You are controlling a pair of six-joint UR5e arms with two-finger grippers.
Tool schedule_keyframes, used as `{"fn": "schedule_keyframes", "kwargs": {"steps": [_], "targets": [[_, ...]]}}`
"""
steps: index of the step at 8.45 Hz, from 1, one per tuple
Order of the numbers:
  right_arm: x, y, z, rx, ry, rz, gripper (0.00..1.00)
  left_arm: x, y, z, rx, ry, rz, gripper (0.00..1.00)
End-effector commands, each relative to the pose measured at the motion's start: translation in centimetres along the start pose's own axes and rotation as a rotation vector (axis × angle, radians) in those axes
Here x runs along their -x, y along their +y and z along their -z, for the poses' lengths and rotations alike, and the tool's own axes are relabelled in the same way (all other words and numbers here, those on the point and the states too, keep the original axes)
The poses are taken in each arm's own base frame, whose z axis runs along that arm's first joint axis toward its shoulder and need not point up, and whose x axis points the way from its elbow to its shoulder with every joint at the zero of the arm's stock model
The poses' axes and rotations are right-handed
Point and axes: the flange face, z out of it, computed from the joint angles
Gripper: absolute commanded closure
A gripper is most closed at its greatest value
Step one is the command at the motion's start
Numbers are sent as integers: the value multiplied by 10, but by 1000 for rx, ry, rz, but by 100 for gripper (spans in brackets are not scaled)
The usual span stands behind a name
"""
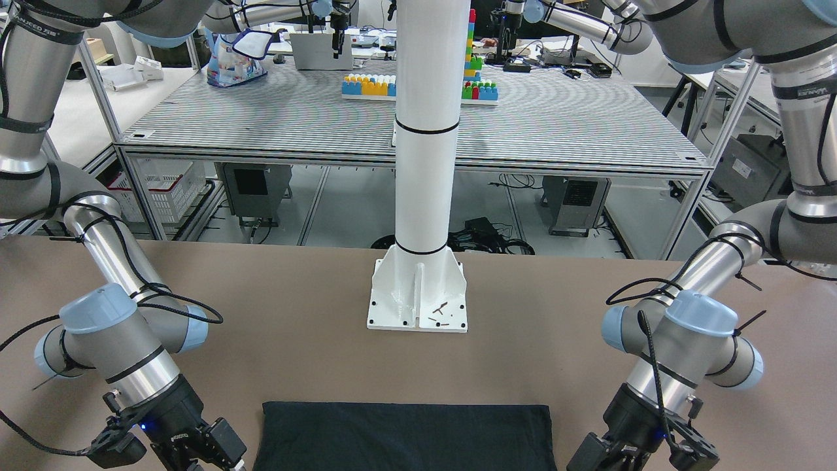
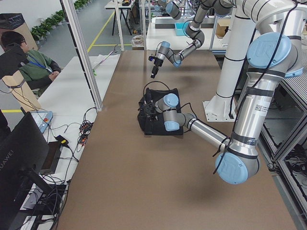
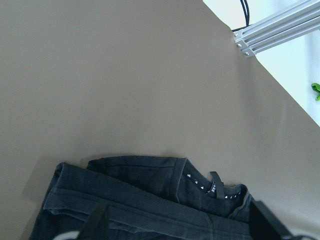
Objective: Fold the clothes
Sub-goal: 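Release the hem, raise the left gripper away while the right moves to the shirt's side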
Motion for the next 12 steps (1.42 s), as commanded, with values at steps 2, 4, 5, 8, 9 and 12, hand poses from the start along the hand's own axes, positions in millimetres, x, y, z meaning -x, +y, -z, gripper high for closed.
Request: {"fn": "schedule_keyframes", "kwargs": {"steps": [2, 4, 5, 8, 9, 12], "targets": [[-18, 64, -18, 176, 87, -127, 6, -32, 4, 29, -17, -30, 1, 0], [-38, 77, -13, 197, 115, -138, 6, -34, 5, 32, -18, -35, -1, 0], [-44, 94, -27, 217, 136, -134, 6, -35, 5, 32, -19, -33, -1, 0], [-55, 126, -44, 262, 164, -112, 6, -33, 2, 32, -49, -35, -4, 0], [-64, 132, -45, 271, 180, -110, 6, -31, 1, 32, -50, -37, -7, 0], [-82, 129, -57, 266, 211, -118, 6, -30, 2, 32, -51, -39, -11, 0]]}}
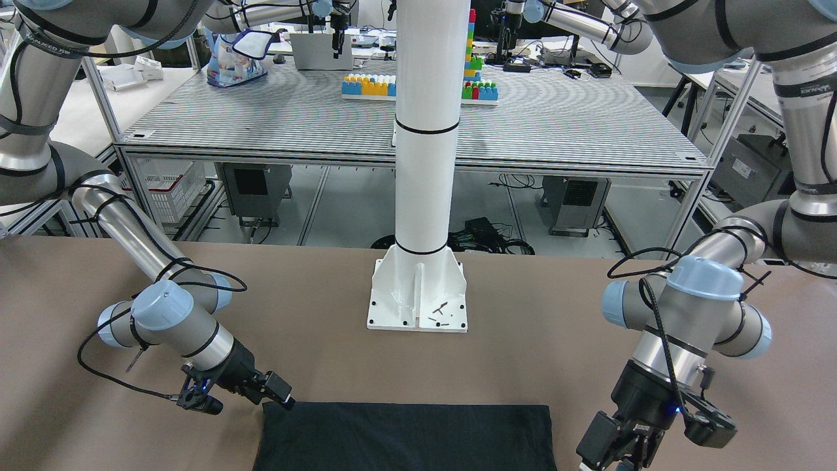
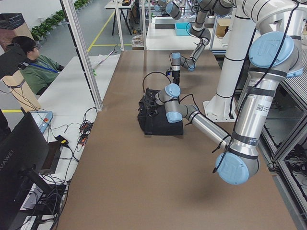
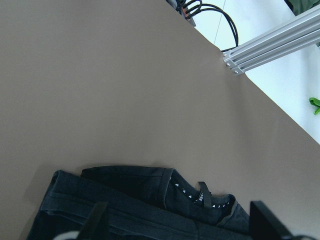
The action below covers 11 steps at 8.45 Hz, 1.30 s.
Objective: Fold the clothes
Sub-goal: 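Release the hem, raise the left gripper away while the right moves to the shirt's side, then grasp the folded shirt's corner with the right gripper and drag it, rotating the shirt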
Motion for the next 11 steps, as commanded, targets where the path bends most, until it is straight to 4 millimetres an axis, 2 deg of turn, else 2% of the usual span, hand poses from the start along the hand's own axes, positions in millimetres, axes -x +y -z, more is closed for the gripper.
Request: {"fn": "schedule_keyframes", "kwargs": {"steps": [1, 2, 4, 5, 8, 9, 10, 11], "targets": [[-7, -3, -10, -1, 16, -4, 6, 0, 1, 0, 1, -1, -1, 0], [-6, -5, -10, -21, 13, -4, 8, 0, 1, 0, 1, -1, -1, 0], [-6, -5, -10, -38, 9, -16, 87, 2, 1, -1, 1, -4, -1, 0], [-5, -6, -10, -39, 9, -14, 100, 3, 1, -1, 2, -6, -1, 0], [1, -2, -3, -23, -8, -8, 100, 3, 1, -1, 1, -4, -1, 0], [10, 8, 5, 11, -28, 9, 100, 3, 0, 0, -2, -4, -1, 0], [27, 28, 23, 79, -64, 43, 100, 3, 0, 1, -2, -2, -1, 0], [49, 56, 41, 177, -105, 90, 100, 6, -1, 1, -4, -8, -1, 0]]}}
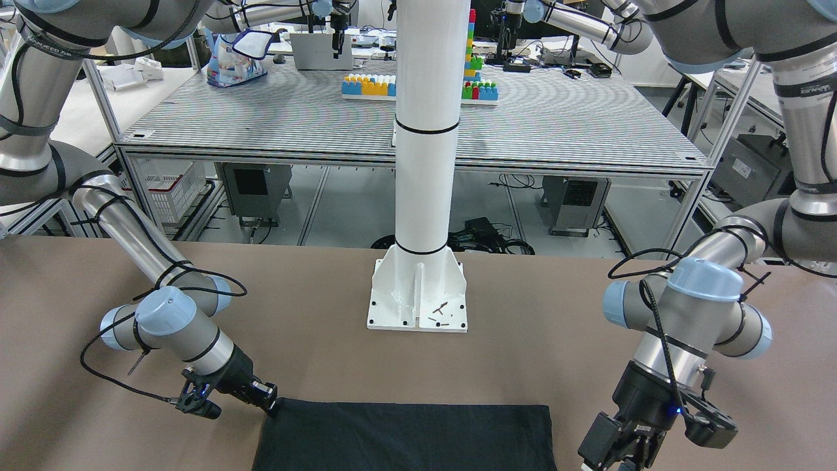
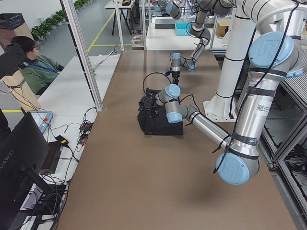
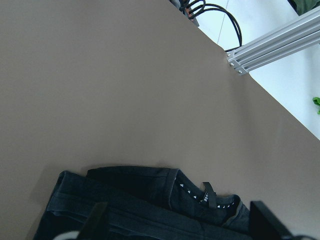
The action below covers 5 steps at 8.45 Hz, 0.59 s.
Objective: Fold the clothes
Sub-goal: 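Grasp the folded shirt's corner with the right gripper and drag it, rotating the shirt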
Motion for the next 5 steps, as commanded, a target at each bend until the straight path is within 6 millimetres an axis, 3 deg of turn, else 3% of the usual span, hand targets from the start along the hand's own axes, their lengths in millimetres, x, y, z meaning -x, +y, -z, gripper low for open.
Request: {"fn": "schedule_keyframes", "kwargs": {"steps": [1, 2, 5], "targets": [[47, 66, 42, 235, -86, 103, 100, 12, -5, 1, -34, -16, 3, 0], [55, 83, 49, 301, -99, 130, 100, 14, -3, 8, -52, -9, 1, 0], [54, 148, 24, 457, -138, 219, 100, 35, -4, 25, -78, -26, 5, 0]]}}
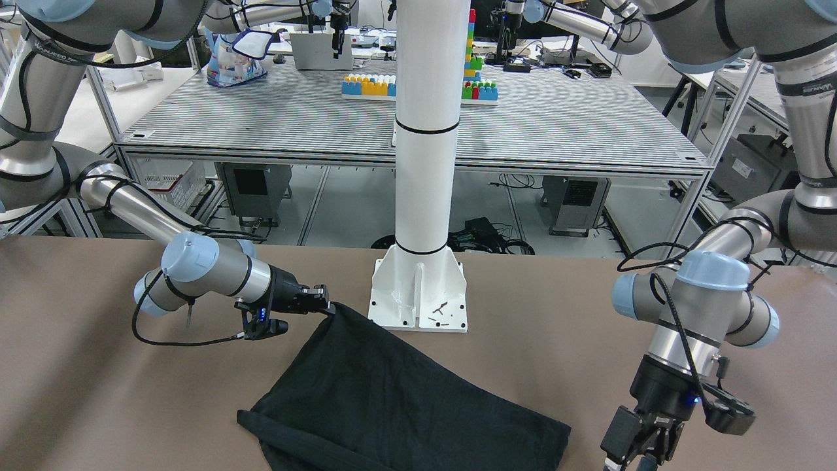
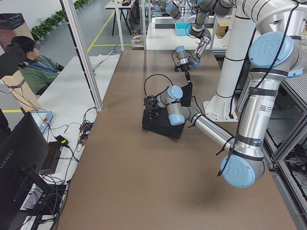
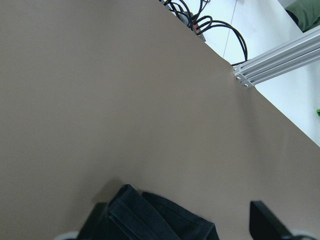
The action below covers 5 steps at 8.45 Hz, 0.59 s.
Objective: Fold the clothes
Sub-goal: 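Grasp the folded shirt's corner with the right gripper and drag it, rotating the shirt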
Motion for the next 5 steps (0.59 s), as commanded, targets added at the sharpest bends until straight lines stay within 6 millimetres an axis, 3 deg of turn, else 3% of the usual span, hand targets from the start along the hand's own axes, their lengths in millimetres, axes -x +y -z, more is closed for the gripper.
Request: {"fn": "schedule_keyframes", "kwargs": {"steps": [1, 2, 4, 5], "targets": [[5, 49, -48, 145, -14, 54, 76, 13, -2, 7, -20, -14, 2, 0], [7, 50, -50, 136, -21, 70, 6, 14, -2, 5, -19, -17, 3, 0], [9, 35, -32, 65, -36, 73, 5, 13, 6, 4, 10, -17, 0, 0], [11, 13, -5, -4, -48, 66, 5, 9, 30, -2, 51, -13, -12, 0]]}}
